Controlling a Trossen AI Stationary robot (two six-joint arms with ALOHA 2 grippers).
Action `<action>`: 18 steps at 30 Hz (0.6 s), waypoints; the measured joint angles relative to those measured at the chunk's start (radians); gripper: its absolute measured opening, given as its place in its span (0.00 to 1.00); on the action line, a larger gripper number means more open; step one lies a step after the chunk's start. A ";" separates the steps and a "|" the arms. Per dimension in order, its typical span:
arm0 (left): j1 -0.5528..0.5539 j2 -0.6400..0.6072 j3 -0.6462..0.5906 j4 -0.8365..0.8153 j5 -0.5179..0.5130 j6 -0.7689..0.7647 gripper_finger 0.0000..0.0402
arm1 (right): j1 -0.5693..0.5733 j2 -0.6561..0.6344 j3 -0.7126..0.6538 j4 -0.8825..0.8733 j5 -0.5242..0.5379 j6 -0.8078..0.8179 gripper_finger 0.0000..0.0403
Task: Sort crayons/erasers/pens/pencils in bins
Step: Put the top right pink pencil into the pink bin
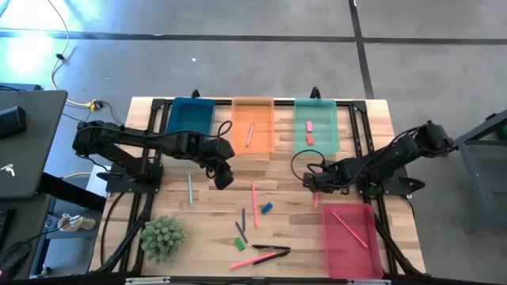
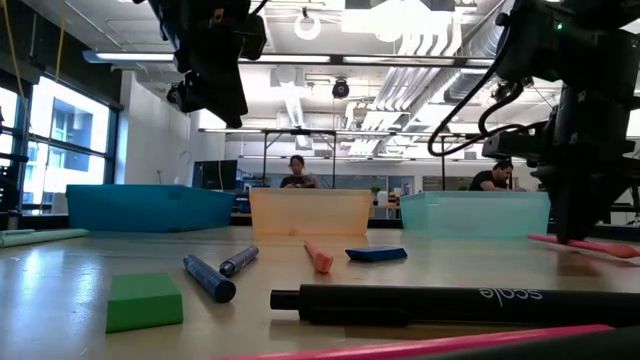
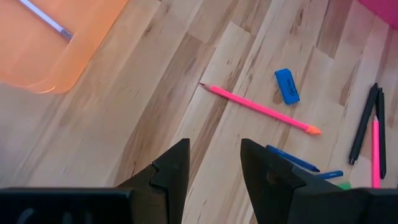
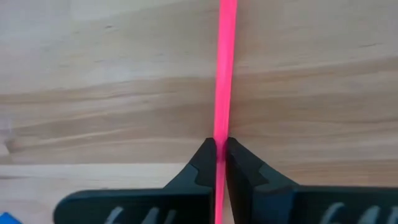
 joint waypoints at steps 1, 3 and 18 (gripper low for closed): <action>0.000 -0.002 0.000 -0.003 0.000 0.000 0.32 | 0.000 0.000 0.000 0.005 0.001 -0.002 0.00; 0.005 -0.007 0.000 -0.008 0.000 0.000 0.32 | 0.000 0.000 0.000 0.022 0.013 -0.008 0.00; 0.086 -0.065 0.001 -0.076 0.004 0.030 0.32 | 0.000 -0.002 0.003 0.290 0.071 -0.184 0.00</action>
